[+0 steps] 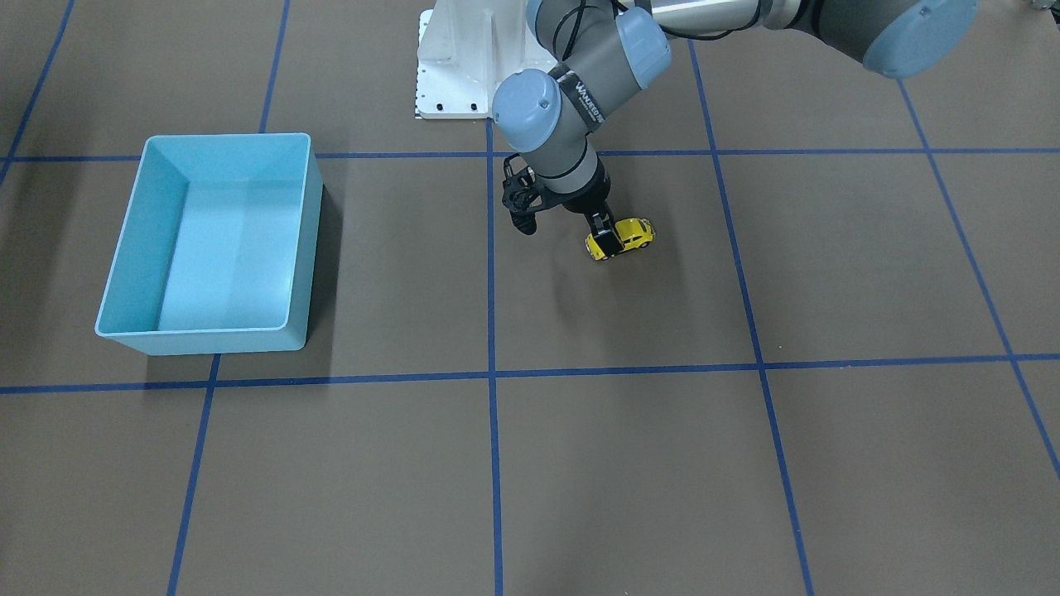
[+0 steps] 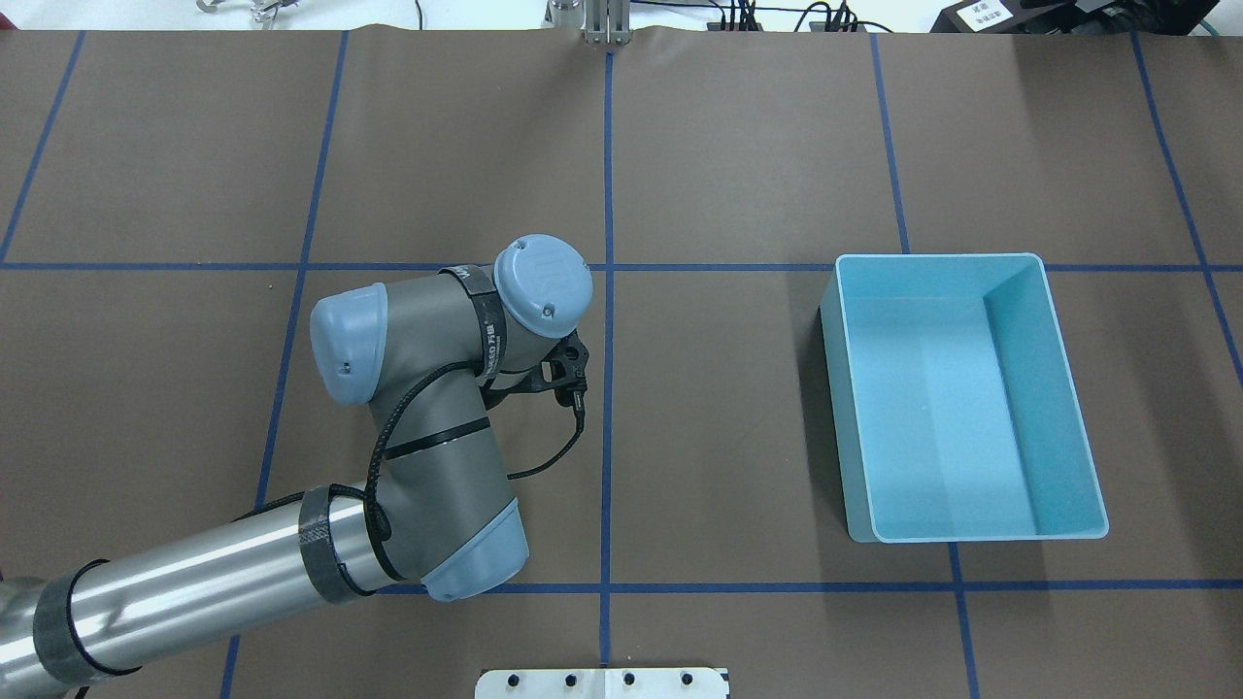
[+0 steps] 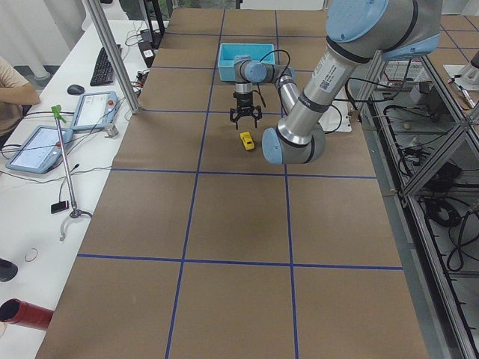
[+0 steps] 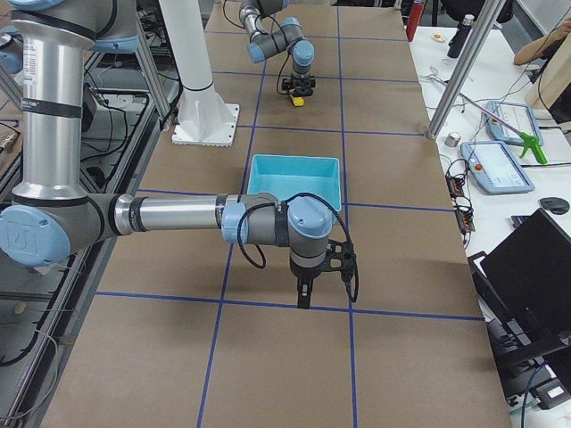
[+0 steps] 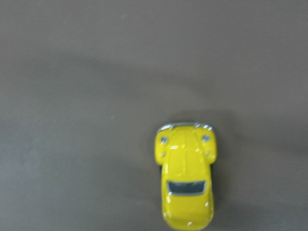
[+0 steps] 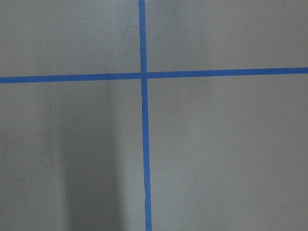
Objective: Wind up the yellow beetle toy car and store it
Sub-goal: 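Lower the left gripper onto the yellow car and close on it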
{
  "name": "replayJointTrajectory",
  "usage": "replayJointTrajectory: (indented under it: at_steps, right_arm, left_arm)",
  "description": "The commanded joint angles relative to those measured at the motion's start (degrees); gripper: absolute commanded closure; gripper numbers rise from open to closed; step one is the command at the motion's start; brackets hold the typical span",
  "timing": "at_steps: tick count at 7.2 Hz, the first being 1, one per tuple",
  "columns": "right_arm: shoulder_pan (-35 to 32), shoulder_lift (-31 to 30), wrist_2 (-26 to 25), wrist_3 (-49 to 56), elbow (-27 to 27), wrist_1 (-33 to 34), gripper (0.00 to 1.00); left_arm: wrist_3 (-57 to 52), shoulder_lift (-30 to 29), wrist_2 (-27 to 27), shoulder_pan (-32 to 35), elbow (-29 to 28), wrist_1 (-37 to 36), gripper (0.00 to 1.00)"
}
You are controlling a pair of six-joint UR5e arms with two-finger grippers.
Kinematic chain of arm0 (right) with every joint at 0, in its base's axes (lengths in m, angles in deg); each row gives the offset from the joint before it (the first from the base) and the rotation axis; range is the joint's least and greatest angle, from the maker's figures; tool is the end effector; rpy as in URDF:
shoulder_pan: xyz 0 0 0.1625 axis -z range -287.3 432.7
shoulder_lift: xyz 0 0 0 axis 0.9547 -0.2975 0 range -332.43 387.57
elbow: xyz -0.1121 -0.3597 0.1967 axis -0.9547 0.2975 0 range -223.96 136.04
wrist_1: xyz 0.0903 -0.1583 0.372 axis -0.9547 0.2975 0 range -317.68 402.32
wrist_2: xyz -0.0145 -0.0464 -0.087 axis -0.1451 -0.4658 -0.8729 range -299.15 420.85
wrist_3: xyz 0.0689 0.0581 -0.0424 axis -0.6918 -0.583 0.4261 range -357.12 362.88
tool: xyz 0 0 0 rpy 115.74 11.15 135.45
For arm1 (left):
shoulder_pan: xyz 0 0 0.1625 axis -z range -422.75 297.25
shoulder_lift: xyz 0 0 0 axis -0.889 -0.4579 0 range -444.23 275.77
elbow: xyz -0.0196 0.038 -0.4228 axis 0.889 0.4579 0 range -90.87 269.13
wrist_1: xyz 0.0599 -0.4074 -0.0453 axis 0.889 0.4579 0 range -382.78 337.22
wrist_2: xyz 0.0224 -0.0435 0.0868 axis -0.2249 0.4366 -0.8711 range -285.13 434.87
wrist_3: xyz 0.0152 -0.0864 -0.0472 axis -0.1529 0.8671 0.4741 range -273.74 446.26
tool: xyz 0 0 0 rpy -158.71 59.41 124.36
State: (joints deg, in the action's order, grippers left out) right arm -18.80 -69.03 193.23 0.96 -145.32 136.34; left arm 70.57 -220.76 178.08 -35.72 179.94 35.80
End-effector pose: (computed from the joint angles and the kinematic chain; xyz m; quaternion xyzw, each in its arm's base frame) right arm 0.0776 -0.4407 0.6244 0.0047 -0.3614 0.0255 0.9320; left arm 0.5704 -0.4150 0.2324 0.0802 0.1595 0.6359 0.7509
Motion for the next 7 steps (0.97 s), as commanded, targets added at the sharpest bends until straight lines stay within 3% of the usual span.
replayJointTrajectory:
  at_steps: [1, 4, 7]
  right_arm:
    - [0.0, 0.0, -0.01, -0.01, 0.12, 0.02, 0.0]
    - [0.0, 0.0, -0.19, -0.1, 0.2, 0.02, 0.0]
    - [0.0, 0.0, -0.19, -0.18, 0.29, -0.07, 0.0]
  left_arm:
    - [3.26, -0.67, 1.55, 1.0, -0.98, 0.93, 0.0]
    - [8.46, -0.67, 4.25, 1.53, -1.94, 0.93, 0.01]
    - [8.04, -0.32, 4.36, 1.45, -4.32, 5.65, 0.01]
